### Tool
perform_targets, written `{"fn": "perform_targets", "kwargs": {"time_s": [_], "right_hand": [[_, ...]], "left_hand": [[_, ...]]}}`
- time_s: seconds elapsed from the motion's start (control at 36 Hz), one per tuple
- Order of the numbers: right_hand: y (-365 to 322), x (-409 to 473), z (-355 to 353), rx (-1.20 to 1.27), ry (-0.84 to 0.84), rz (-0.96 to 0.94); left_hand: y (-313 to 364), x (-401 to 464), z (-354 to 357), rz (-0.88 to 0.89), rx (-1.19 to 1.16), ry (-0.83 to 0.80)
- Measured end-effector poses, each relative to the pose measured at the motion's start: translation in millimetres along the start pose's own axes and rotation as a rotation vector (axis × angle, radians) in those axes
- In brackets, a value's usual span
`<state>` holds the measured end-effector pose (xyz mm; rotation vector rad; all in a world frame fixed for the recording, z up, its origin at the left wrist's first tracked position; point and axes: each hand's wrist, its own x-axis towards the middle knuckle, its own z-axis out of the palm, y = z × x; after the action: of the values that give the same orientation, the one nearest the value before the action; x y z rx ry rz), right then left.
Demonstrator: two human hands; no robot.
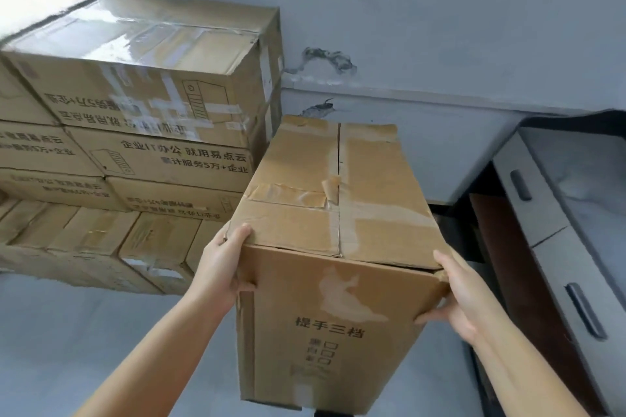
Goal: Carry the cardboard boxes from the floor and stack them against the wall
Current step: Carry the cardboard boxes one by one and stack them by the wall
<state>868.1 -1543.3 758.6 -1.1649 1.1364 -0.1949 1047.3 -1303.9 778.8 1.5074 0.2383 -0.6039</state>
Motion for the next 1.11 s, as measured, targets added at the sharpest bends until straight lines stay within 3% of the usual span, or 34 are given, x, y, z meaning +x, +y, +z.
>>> {"fn": "perform_targets", "kwargs": {"time_s": [0.19,0.44,0.69,0.81,1.11], "right_hand": [[-32,97,18,-0.035,-0.053,0.003],[45,187,44,0.033,-0.034,0.091],[123,215,66,0.014,-0.01,0.182],[140,218,70,0.009,0.013,0.234],[115,287,115,0.056,0.039,0.172]], "left_hand": [[-10,92,43,-0.062,0.005,0.072],[-92,187,40,-0.205,0.037,0.069],[-173,210,-7,-0.595,0.141,0.069],[-188,215,-9,-0.782,-0.061,0.064],[-152,300,17,-0.661,-0.297,0.157]]}}
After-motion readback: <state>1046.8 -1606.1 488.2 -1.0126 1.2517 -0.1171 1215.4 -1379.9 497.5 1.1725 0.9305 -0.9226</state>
